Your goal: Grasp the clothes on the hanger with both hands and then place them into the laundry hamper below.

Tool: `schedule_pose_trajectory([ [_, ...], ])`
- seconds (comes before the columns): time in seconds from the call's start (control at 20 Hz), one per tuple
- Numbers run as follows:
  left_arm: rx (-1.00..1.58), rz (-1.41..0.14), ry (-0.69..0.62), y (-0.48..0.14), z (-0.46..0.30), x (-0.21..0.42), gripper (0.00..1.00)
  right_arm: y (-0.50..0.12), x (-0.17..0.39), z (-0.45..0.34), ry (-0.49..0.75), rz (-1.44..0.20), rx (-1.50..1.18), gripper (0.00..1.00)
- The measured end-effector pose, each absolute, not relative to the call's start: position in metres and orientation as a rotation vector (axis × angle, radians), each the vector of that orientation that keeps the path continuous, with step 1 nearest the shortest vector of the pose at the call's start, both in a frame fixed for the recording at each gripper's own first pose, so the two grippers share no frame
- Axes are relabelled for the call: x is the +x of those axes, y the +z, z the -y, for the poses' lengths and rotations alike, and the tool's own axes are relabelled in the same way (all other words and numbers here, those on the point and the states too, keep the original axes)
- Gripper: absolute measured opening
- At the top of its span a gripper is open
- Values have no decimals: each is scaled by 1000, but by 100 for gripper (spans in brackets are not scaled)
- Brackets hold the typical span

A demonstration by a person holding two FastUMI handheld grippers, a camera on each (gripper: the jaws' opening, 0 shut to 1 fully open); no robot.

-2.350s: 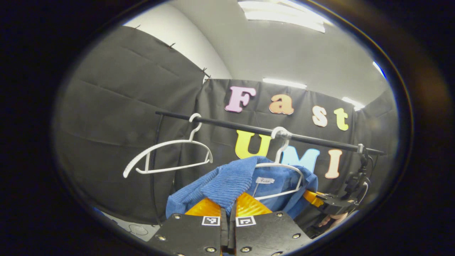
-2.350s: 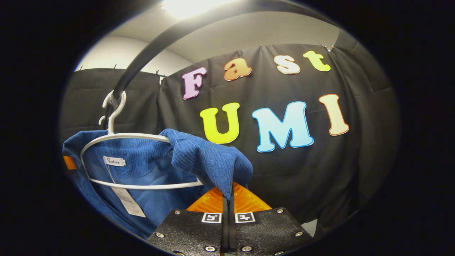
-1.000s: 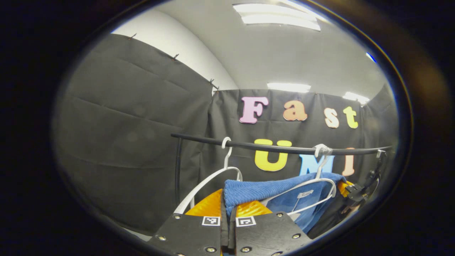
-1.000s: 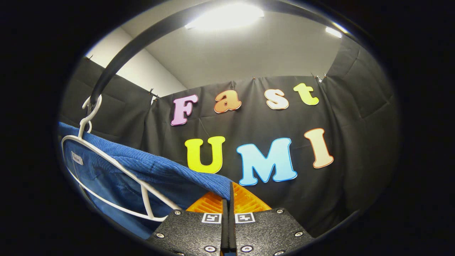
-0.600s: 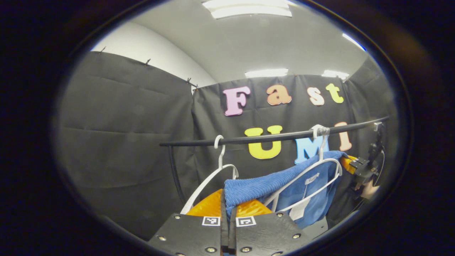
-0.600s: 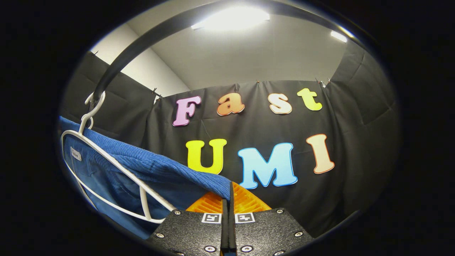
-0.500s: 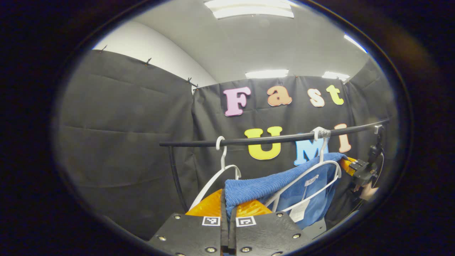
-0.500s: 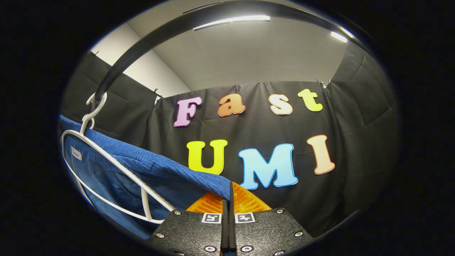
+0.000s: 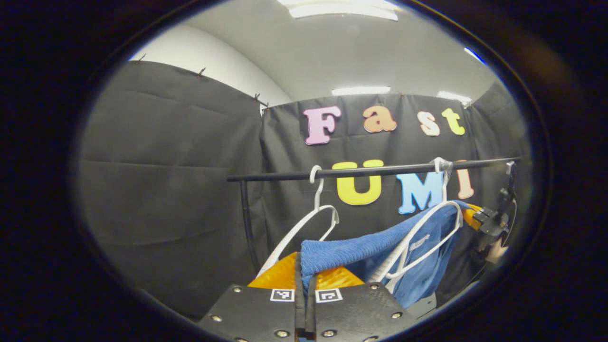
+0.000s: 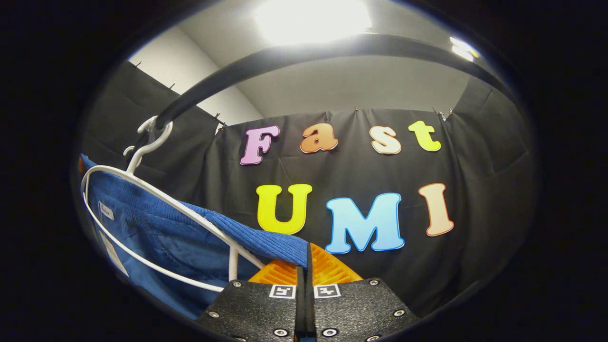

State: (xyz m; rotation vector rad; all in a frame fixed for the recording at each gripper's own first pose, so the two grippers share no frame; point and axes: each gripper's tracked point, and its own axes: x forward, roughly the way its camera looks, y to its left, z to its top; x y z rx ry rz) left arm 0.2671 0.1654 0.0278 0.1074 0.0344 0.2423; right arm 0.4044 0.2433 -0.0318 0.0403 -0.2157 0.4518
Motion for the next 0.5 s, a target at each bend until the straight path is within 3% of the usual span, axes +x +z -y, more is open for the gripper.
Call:
schedule_pose_trajectory([
  [0.5,4,-75,167,-11,-154,296,2,-37,428,-232,388,238,-31,0],
])
